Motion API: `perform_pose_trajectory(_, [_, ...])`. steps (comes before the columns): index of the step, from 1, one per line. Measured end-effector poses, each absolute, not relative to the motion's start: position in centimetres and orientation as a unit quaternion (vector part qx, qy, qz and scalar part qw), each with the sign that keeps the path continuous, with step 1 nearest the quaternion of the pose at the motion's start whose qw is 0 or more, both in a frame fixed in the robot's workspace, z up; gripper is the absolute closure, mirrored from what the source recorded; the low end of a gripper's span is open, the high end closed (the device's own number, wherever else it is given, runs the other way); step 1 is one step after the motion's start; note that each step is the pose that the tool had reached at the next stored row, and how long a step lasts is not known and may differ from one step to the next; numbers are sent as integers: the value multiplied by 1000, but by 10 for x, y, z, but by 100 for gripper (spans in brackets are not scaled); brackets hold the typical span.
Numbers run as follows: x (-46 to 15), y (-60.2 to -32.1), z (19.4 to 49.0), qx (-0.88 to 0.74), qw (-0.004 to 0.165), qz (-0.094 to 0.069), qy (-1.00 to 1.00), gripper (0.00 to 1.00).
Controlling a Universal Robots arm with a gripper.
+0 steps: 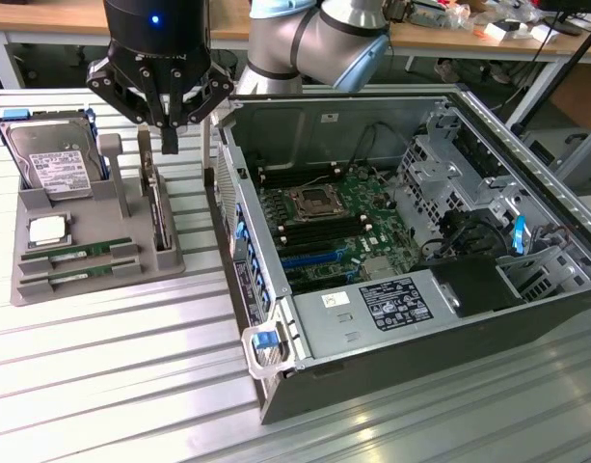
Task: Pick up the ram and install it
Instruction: 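Reach for the ram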
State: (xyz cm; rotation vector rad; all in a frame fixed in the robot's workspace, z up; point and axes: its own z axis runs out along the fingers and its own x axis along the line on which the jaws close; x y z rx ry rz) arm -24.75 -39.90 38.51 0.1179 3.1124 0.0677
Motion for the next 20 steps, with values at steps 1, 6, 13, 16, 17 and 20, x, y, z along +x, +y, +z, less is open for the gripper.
perform_pose_trajectory(1, [-248,-399,385,38,13,22,999,89])
perform_pose_trajectory(6, [-252,-399,384,38,13,22,999,89])
perform_pose_trajectory(13, [-255,-399,384,38,13,22,999,89])
perform_pose_trajectory(16, [-257,-399,384,38,13,22,999,89])
perform_pose_trajectory(17, [-257,-399,384,38,13,22,999,89])
perform_pose_trajectory(20, [-259,-399,383,38,13,22,999,89])
